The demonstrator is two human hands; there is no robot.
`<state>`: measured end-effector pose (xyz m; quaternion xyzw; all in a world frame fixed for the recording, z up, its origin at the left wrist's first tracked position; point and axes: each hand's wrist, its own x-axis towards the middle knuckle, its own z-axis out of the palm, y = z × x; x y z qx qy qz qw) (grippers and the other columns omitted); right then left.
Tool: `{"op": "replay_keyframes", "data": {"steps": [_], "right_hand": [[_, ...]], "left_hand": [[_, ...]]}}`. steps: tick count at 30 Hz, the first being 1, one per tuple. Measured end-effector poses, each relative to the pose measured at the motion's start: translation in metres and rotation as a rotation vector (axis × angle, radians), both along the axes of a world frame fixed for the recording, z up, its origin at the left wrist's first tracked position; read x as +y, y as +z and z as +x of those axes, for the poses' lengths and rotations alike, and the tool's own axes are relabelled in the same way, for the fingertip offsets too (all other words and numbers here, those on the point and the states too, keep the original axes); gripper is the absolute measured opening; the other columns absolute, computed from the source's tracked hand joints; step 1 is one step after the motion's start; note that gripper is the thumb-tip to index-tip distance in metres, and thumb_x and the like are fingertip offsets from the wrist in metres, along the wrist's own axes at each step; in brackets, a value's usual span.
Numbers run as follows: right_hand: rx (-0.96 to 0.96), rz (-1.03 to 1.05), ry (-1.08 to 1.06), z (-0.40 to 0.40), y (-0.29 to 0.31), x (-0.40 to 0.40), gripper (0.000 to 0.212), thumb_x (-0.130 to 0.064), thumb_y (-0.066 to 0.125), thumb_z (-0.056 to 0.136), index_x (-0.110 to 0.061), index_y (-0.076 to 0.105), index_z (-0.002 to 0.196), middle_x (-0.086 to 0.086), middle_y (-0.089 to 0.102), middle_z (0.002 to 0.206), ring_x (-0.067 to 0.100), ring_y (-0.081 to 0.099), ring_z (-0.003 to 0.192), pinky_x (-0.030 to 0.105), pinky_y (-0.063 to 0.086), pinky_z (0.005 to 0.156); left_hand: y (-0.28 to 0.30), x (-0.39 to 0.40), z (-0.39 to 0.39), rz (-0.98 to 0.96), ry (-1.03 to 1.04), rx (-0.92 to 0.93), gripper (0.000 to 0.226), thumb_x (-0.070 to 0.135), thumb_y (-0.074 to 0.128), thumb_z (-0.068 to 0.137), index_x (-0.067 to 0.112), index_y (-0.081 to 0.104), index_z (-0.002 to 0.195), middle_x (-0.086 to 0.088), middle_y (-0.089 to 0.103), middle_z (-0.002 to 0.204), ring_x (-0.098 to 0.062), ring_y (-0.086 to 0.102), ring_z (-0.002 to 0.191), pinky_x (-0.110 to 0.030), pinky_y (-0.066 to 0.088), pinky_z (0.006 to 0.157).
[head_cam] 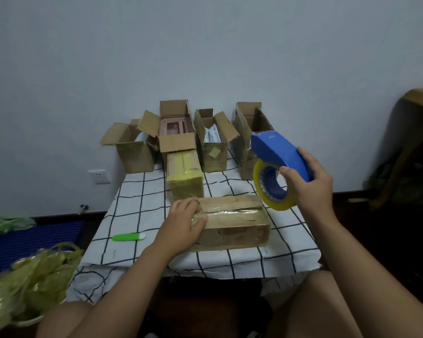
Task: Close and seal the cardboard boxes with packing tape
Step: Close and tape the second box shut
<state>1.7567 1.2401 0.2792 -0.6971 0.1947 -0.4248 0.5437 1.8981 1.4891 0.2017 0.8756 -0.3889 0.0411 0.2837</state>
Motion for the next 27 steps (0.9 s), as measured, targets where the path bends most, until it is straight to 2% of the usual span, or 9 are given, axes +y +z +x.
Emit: {"op": "replay_keyframes", "data": {"steps": [3,6,10,16,19,22,25,27], "right_hand": [[0.028,0.013,0.159,0.005,0.007,0.006,0.052,-0.013,0.071,0.087,-0.026,0.057,0.136,-0.007,0.058,0.124,0.007,0.059,0.106,0.010,0.051,0.074],[0.098,-0.020,0.318,0.013,0.012,0.016,0.051,-0.011,0.072,0.087,-0.031,0.060,0.132,-0.010,0.059,0.122,0.009,0.061,0.104,0.015,0.053,0.077],[0.186,-0.090,0.482,0.031,0.016,0.032,0.050,-0.029,0.073,0.076,-0.050,0.061,0.120,-0.013,0.060,0.122,0.010,0.062,0.104,0.024,0.054,0.085],[0.318,-0.164,0.629,0.058,0.007,0.043,0.055,-0.030,0.067,0.072,-0.050,0.061,0.122,-0.014,0.059,0.124,0.003,0.060,0.103,0.025,0.049,0.090],[0.328,-0.169,0.644,0.063,0.004,0.038,0.059,-0.035,0.067,0.070,-0.045,0.062,0.127,-0.015,0.059,0.124,0.000,0.060,0.100,0.025,0.048,0.087],[0.334,-0.181,0.640,0.066,0.004,0.034,0.066,-0.047,0.063,0.064,-0.043,0.062,0.129,-0.015,0.058,0.124,0.000,0.060,0.099,0.024,0.051,0.084],[0.328,-0.185,0.644,0.068,0.002,0.033,0.066,-0.047,0.061,0.063,-0.043,0.062,0.129,-0.013,0.058,0.123,0.001,0.061,0.096,0.022,0.052,0.079],[0.321,-0.176,0.644,0.070,0.001,0.032,0.065,-0.047,0.061,0.063,-0.043,0.062,0.127,-0.011,0.058,0.121,0.003,0.061,0.092,0.021,0.053,0.076]], "left_hand": [[-0.003,0.002,-0.002,-0.021,0.002,0.034,0.034,0.040,0.043,0.101,0.020,0.055,0.126,0.005,0.039,0.149,-0.014,0.027,0.137,-0.036,0.030,0.111],[-0.003,0.005,-0.001,-0.055,0.054,-0.007,0.032,0.036,0.048,0.100,0.019,0.059,0.124,0.002,0.042,0.137,-0.014,0.031,0.129,-0.033,0.035,0.104],[-0.004,0.010,0.001,-0.124,0.072,0.107,0.029,0.028,0.050,0.099,0.020,0.062,0.125,0.009,0.040,0.118,-0.010,0.038,0.117,-0.027,0.037,0.099],[0.012,0.008,0.007,-0.301,0.154,0.474,0.031,0.011,0.053,0.095,0.019,0.062,0.124,0.006,0.052,0.115,-0.009,0.053,0.111,-0.021,0.041,0.091],[0.026,0.006,0.014,-0.477,0.271,0.730,0.029,0.013,0.045,0.098,0.018,0.066,0.118,0.003,0.066,0.112,-0.010,0.059,0.101,-0.022,0.045,0.079],[0.037,0.006,0.021,-0.638,0.338,0.892,0.031,0.022,0.042,0.099,0.015,0.071,0.105,-0.002,0.073,0.103,-0.014,0.060,0.085,-0.027,0.044,0.073],[0.049,0.003,0.024,-0.840,0.213,1.141,0.026,0.019,0.042,0.099,0.011,0.067,0.099,-0.007,0.073,0.093,-0.018,0.054,0.064,-0.029,0.041,0.062],[0.056,0.002,0.025,-0.854,0.105,1.279,0.023,0.013,0.040,0.098,0.009,0.063,0.101,-0.005,0.071,0.084,-0.018,0.052,0.057,-0.028,0.040,0.056]]}}
